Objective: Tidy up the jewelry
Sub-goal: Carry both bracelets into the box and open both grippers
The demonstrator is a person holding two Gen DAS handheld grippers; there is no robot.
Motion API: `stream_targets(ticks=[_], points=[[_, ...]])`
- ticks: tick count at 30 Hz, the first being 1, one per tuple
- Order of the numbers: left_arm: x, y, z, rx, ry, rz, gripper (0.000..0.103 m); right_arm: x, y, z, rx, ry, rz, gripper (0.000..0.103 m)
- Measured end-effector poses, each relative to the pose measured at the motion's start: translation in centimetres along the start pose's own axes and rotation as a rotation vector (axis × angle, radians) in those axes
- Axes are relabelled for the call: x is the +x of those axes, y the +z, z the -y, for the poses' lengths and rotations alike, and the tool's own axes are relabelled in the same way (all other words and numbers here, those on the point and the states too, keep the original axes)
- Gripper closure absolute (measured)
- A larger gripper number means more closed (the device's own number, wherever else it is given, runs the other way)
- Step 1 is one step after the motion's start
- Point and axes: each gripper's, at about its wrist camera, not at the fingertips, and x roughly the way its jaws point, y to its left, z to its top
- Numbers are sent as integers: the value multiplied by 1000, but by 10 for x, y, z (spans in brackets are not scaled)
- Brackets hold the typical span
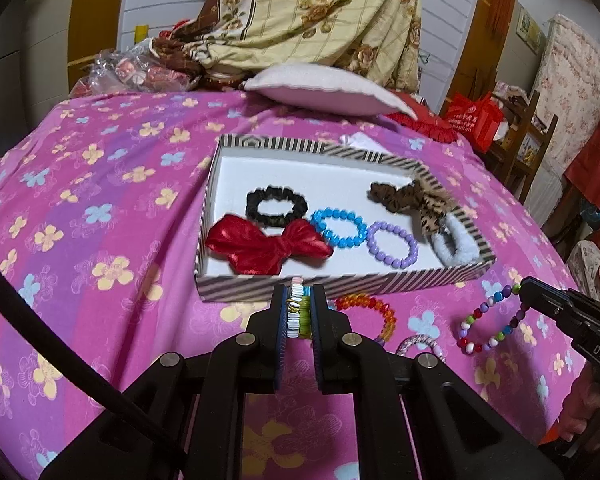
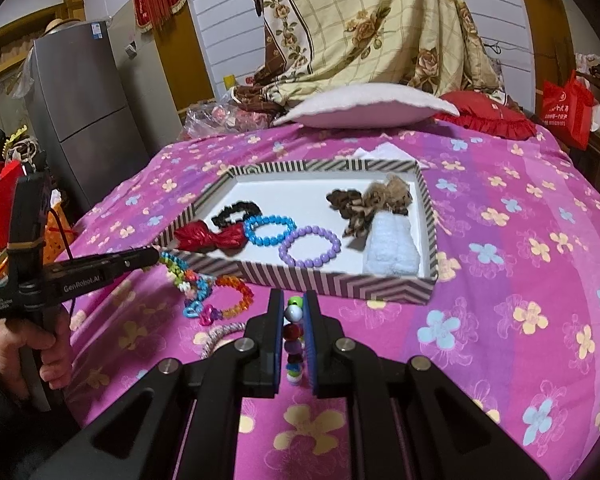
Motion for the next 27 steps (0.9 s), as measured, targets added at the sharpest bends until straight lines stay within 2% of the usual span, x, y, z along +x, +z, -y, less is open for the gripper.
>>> stream_targets(ticks=[5,8,13,15,19,22,27], points=[[-16,4,9,15,-27,70,103,-4,9,3,30,28,51,94],[-25,9,15,2,-60,99,103,-5,24,6,67,73,87,94],[-30,30,25,-21,-87,127,103,2,53,4,85,98,125,94],[-25,42,29,-17,-84,134,103,9,66,4,91,96,134,94],[-9,76,35,-35,-127,152,103,28,92,7,117,96,155,94],[9,100,37,-40,-142,167,103,56,108,15,147,93,132,94],[72,123,23,-94,-159,101,103,105,117,30,196,85,78,94]])
